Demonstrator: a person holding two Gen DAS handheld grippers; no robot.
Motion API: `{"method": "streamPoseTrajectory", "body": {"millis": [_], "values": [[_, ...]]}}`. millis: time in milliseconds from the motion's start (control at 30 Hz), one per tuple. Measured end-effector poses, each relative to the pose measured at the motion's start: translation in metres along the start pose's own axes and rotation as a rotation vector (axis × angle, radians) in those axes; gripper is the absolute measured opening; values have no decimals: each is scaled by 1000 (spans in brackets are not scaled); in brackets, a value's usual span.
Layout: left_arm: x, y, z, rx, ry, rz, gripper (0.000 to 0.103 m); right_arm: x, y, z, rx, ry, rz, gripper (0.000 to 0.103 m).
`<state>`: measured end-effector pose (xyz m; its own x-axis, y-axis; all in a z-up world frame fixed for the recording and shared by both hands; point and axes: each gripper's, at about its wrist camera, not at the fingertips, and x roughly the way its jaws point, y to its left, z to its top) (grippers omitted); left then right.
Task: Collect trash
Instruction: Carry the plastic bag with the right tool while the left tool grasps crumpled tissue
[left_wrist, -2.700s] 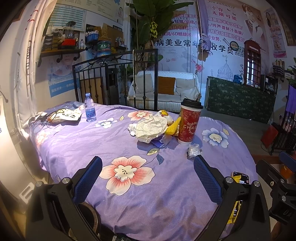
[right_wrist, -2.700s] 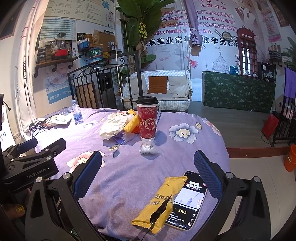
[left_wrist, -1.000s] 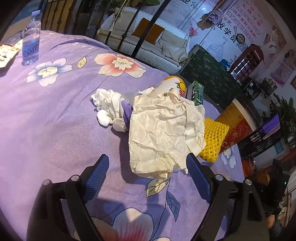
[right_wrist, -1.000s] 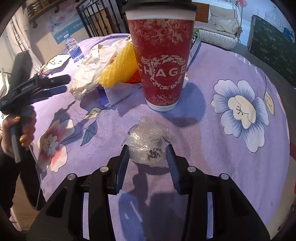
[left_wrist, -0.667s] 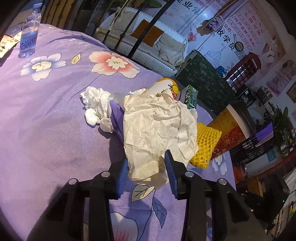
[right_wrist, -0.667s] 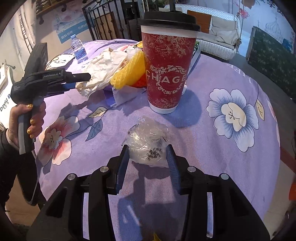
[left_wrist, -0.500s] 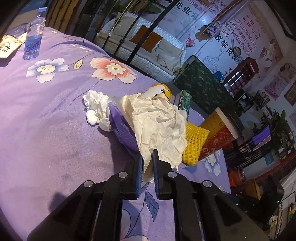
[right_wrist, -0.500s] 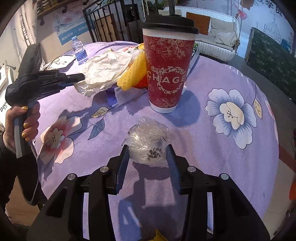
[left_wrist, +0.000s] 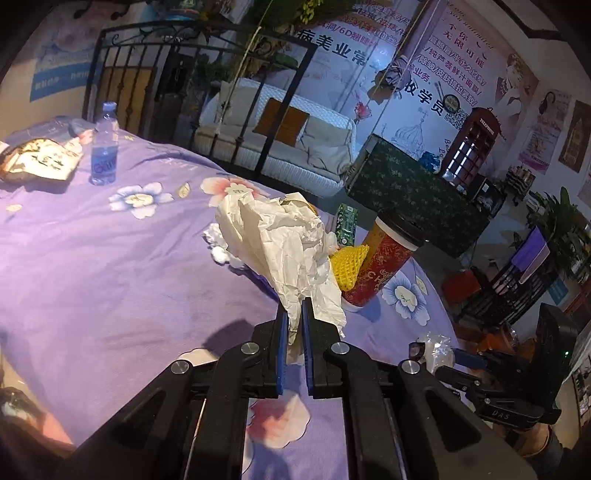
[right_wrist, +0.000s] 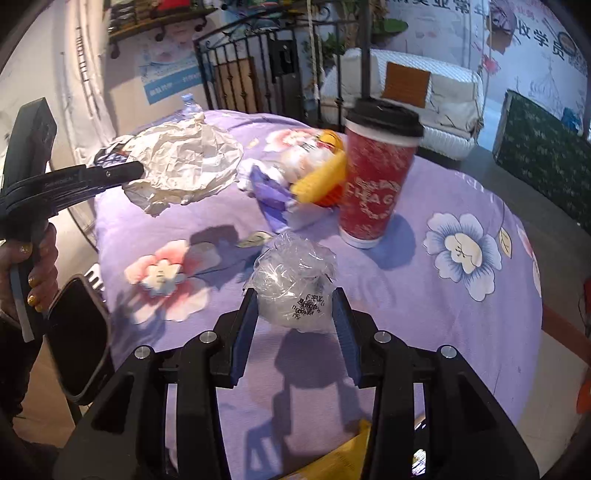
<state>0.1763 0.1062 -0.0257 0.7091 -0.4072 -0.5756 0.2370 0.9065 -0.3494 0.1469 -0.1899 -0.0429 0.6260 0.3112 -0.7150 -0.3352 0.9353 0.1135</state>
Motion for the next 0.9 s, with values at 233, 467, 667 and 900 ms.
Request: {"method": "streamPoseTrajectory", "body": {"millis": [233, 467, 667, 900], "values": [[-78, 40, -48, -66, -32, 199, 8, -28, 68, -16, -97, -92, 81, 42], [-142, 91, -116, -254, 15, 408, 8, -7, 133, -33, -172, -72, 239, 42], [-145, 132, -170, -397, 150, 517, 8, 8, 173, -42, -219, -31, 321, 42], [-99, 172, -212, -515, 364, 528, 8, 17, 180, -50, -223, 14, 344, 42]]}}
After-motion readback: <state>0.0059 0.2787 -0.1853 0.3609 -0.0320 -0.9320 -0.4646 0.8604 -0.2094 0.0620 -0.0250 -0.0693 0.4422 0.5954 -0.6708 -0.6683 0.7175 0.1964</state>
